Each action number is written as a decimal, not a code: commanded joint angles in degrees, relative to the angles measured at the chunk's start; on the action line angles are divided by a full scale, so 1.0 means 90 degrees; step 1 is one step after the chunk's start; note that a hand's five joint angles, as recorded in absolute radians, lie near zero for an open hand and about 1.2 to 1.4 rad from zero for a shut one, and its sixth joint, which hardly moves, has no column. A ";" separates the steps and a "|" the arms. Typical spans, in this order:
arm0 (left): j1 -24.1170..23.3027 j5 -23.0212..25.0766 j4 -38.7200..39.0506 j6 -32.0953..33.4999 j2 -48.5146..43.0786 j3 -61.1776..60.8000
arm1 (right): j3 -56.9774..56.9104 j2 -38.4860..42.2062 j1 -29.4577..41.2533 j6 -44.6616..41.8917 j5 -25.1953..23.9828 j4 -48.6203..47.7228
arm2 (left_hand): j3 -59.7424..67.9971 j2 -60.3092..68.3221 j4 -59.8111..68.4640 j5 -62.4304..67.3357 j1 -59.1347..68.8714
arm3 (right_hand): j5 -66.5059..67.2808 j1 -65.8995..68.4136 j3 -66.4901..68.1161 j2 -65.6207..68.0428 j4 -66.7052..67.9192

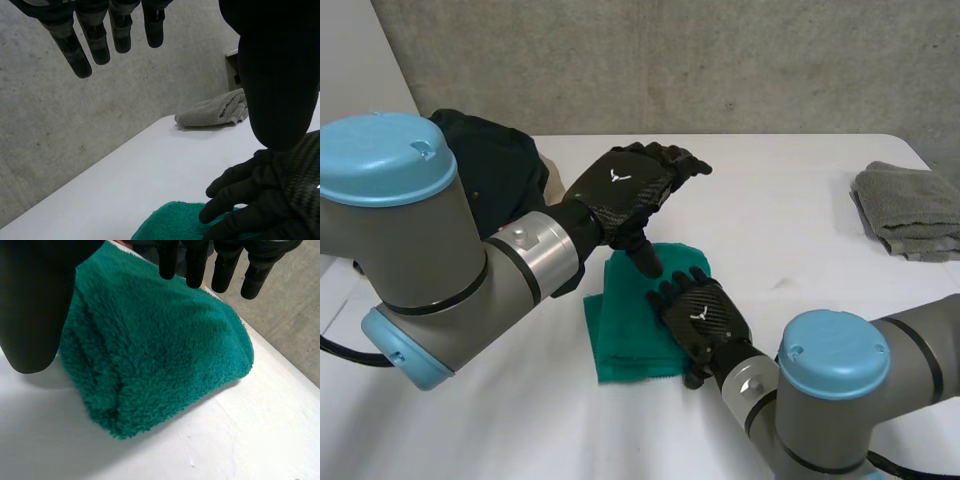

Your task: Fold the laundry.

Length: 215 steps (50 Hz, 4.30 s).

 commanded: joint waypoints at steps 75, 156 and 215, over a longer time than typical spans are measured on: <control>0.0131 -0.0046 0.0081 -0.0066 0.0370 0.0228 | -0.4181 0.2524 -0.6780 0.1548 -0.4018 -0.2072 | -0.0019 0.0027 0.0059 -0.0046 0.0133 | -0.0301 -0.0317 -0.0257 -0.0259 -0.0270; -0.0347 -0.0778 0.1888 -0.1228 -0.1572 0.1536 | 0.0459 -0.2575 -0.3226 -0.0621 -0.1137 0.0565 | 0.7510 0.7557 0.7589 0.7483 0.7663 | -0.0301 -0.0317 -0.0257 -0.0259 -0.0270; -0.0064 -0.1784 0.0247 0.1741 -0.1956 0.0833 | -0.0253 -0.0876 -0.3588 -0.0571 -0.1069 0.0780 | 0.7510 0.7557 0.7589 0.7483 0.7663 | 0.7477 0.7461 0.7521 0.7519 0.7508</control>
